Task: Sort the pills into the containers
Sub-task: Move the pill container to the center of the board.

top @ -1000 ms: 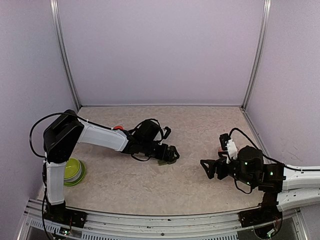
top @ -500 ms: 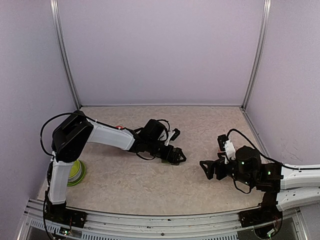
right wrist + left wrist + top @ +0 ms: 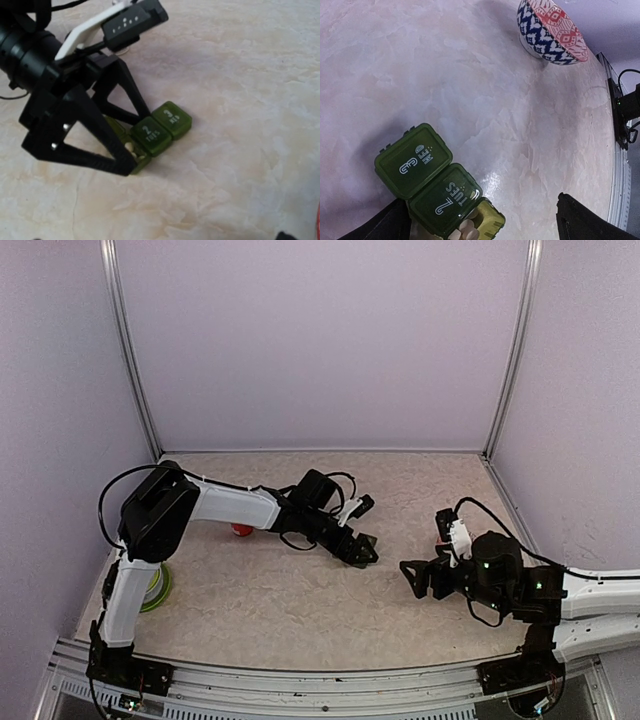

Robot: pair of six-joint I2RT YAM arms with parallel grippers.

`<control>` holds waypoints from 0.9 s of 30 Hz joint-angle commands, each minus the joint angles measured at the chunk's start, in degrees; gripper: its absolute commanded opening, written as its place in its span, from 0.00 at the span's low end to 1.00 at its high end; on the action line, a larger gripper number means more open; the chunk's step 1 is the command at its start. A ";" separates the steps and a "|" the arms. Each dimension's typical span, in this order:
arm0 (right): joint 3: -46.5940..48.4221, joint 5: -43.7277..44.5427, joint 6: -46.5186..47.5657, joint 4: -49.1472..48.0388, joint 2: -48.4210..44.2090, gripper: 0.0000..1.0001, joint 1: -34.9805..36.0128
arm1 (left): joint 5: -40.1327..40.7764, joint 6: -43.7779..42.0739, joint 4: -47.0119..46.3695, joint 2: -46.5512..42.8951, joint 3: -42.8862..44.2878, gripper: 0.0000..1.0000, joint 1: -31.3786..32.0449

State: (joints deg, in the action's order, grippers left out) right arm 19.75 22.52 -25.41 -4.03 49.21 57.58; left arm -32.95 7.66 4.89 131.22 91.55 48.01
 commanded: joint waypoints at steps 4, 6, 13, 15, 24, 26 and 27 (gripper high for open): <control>0.17 0.54 -0.52 1.54 -2.50 1.00 -0.58 | 5.30 -1.19 1.28 -2.37 -0.44 0.99 -1.09; -0.15 0.64 -0.52 1.65 -3.12 1.00 -0.64 | 9.13 -0.16 0.75 -4.05 -1.63 0.99 -1.09; -0.31 0.53 1.23 0.89 -1.84 1.00 -1.28 | 14.89 2.73 -3.21 -11.18 -8.35 0.99 -0.95; 0.56 0.13 3.70 1.15 -0.36 1.00 -1.91 | 17.06 4.19 -4.67 -14.86 -11.44 0.99 -0.90; 7.62 -11.06 6.94 -0.42 10.61 1.00 -10.30 | 21.13 12.19 -9.85 -27.88 -28.73 0.99 4.68; 9.58 -15.50 7.31 -1.29 13.83 1.00 -12.63 | 20.75 14.89 -11.71 -29.17 -31.97 0.99 6.08; 10.70 -17.62 7.63 -1.76 15.53 1.00 -13.61 | 20.36 16.76 -12.91 -29.55 -33.53 0.99 6.58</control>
State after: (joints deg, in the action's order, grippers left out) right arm 26.00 14.22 -19.46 -2.94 60.10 47.62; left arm -13.43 17.78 -3.60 103.59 63.22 52.12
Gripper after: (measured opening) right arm 0.999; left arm 0.988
